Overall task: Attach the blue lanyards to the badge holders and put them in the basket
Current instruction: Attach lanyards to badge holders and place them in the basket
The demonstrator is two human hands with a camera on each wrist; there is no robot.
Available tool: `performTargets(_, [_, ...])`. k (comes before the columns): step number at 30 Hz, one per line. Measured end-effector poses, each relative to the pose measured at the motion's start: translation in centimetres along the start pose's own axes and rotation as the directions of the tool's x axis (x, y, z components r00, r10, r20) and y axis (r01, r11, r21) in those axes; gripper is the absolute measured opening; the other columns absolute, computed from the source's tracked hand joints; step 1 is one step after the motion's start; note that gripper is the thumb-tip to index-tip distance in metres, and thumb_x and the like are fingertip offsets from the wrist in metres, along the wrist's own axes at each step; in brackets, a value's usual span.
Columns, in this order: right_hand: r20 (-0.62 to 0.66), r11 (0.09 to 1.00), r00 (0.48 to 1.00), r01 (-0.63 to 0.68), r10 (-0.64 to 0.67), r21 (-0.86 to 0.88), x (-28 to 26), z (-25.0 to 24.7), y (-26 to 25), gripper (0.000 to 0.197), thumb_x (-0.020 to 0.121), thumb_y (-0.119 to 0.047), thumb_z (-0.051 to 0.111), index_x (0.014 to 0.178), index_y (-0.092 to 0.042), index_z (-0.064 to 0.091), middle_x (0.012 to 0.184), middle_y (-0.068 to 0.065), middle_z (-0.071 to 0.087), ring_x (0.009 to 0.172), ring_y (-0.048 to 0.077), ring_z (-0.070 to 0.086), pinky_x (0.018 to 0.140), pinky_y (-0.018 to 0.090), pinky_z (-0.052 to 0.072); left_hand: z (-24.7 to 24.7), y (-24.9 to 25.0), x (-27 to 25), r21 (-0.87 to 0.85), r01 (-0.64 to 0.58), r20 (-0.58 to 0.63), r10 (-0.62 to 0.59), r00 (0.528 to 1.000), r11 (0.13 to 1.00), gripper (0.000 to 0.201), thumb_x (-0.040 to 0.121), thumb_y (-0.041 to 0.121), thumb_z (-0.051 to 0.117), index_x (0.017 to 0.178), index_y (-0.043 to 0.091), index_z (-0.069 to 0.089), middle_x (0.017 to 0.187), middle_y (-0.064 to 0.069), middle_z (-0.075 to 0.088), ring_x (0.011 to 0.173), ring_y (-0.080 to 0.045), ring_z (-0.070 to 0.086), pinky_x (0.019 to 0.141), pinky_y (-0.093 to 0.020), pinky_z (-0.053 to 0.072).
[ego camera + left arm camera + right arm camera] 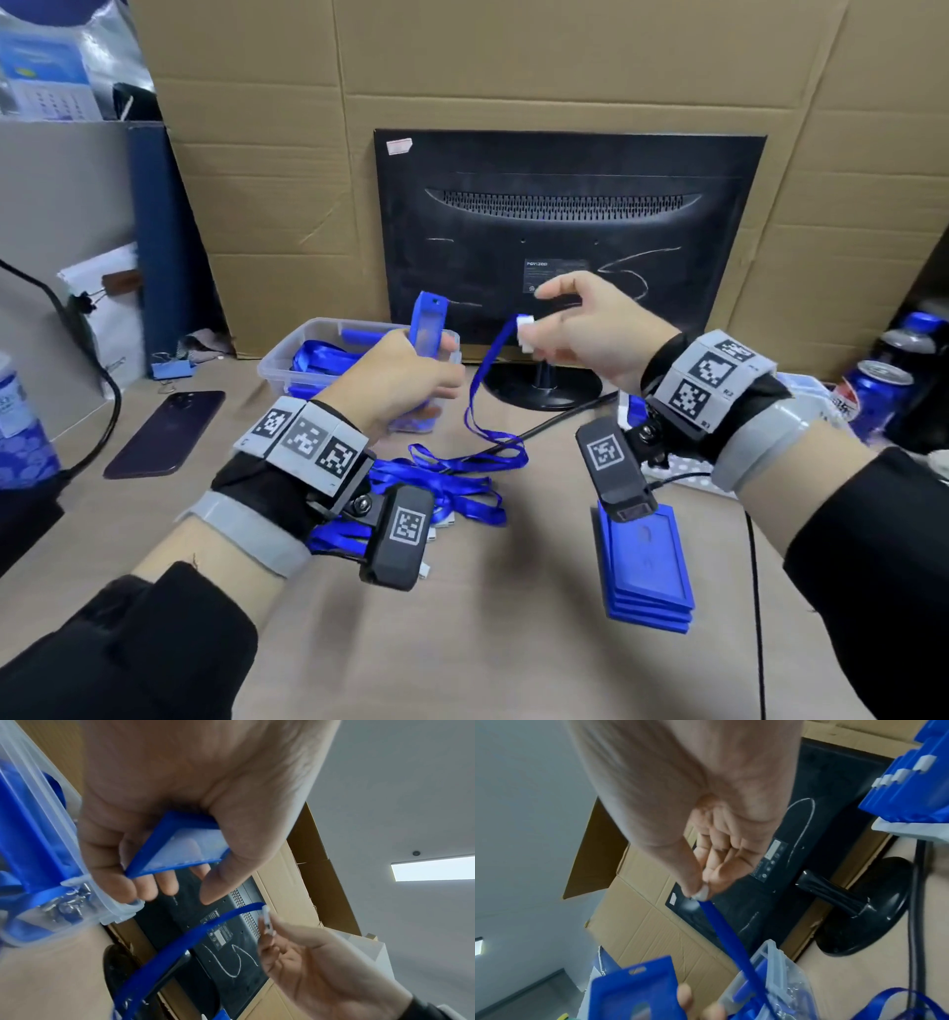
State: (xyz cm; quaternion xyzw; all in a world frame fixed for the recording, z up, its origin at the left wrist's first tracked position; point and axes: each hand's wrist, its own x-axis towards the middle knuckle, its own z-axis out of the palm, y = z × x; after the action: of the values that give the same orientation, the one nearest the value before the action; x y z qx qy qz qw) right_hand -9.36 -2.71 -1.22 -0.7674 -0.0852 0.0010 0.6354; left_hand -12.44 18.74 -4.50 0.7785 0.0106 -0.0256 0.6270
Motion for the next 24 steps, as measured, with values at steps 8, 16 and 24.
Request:
performTargets(8, [0.188,0.982,0.972,-0.16,0.139,0.103,0.5,-1.5,2.5,0.018,0.104,0.0,0.059,0.118,0.004,0.07,0.106,0.022,0.078,0.092,0.023,0.079,0.078,0.022,0.063,3.1,1.0,2.1,0.016,-0.125,0.08,0.123,0.989,0.992,0.036,0.085,0.002,0.078,0.115,0.019,0.066,0.102,-0.003,0.079,0.097,-0.017,0.076,0.087,-0.041,0.064])
performTargets(16, [0.149,0.962,0.977,-0.18,0.151,0.205,2.1,-2.5,5.2,0.023,0.101,-0.01,0.065,0.111,0.009,0.072,0.093,0.013,0.079,0.078,0.013,0.078,0.071,0.016,0.061,5.3,0.1,4.9,-0.039,-0.21,0.065,0.213,0.975,0.977,0.034,0.083,0.01,0.085,0.11,0.019,0.067,0.097,-0.001,0.077,0.09,-0.014,0.074,0.082,-0.035,0.062])
performTargets(24, [0.205,0.899,0.974,0.009,0.091,-0.438,3.3,-3.9,6.8,0.048,0.101,-0.051,0.061,0.064,-0.023,0.07,0.063,0.004,0.05,0.054,0.016,0.047,0.051,0.026,0.039,5.6,-0.6,7.1,0.05,-0.233,0.11,0.226,0.968,0.971,0.024,0.088,0.011,0.081,0.108,0.016,0.068,0.09,-0.003,0.078,0.084,-0.016,0.074,0.073,-0.034,0.059])
